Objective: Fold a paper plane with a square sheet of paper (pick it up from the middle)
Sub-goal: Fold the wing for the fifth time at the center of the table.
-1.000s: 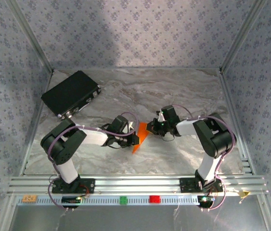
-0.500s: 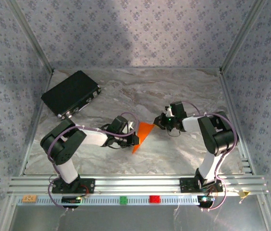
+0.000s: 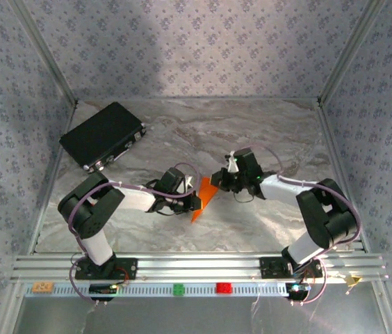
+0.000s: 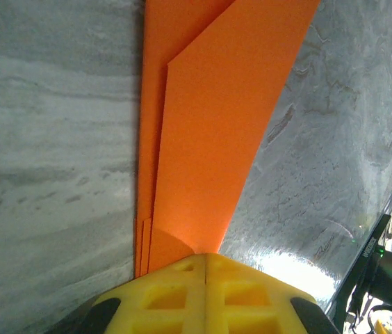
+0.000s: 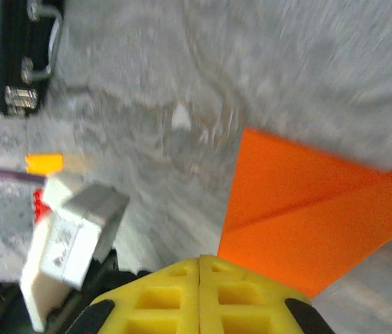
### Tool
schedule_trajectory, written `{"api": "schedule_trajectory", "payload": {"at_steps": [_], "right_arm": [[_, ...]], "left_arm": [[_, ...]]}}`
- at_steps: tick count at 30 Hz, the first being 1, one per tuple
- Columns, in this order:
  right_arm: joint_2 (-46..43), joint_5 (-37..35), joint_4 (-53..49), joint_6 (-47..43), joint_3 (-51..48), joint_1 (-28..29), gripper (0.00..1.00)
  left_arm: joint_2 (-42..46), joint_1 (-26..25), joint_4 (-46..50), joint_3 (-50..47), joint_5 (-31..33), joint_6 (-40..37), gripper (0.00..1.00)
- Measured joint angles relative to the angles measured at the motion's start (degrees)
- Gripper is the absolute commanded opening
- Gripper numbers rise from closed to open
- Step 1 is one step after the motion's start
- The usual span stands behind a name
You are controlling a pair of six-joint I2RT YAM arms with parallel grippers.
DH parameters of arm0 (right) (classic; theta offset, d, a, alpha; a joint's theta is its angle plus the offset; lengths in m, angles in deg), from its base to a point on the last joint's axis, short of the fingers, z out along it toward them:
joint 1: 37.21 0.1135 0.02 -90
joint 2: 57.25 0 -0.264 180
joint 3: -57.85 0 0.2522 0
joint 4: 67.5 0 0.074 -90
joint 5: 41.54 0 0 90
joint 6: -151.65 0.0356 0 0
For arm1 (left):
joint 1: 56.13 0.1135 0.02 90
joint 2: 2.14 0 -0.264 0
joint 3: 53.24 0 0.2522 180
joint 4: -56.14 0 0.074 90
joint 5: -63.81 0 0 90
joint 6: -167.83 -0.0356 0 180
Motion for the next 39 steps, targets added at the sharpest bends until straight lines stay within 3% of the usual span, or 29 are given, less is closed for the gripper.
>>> {"api": "schedule_trajectory", "payload": {"at_steps": [7,31,39], "right_arm": [[3.8,0.0,2.8,2.9,-2.8,6.1,0.02],[7.1,1.3,8.5,5.4,-5.7,4.0,0.01],[7.1,1.4,8.6,5.4,-5.7,4.0,0.03]], "left_arm": [[0.3,0.0,0.2,-0.2,0.0,0.0,0.00],[6.7,-0.7,6.6,-1.8,-1.3,-1.8,0.06],[4.2,-0.9,5.1,-3.0,-1.5,-1.3,0.00]]}}
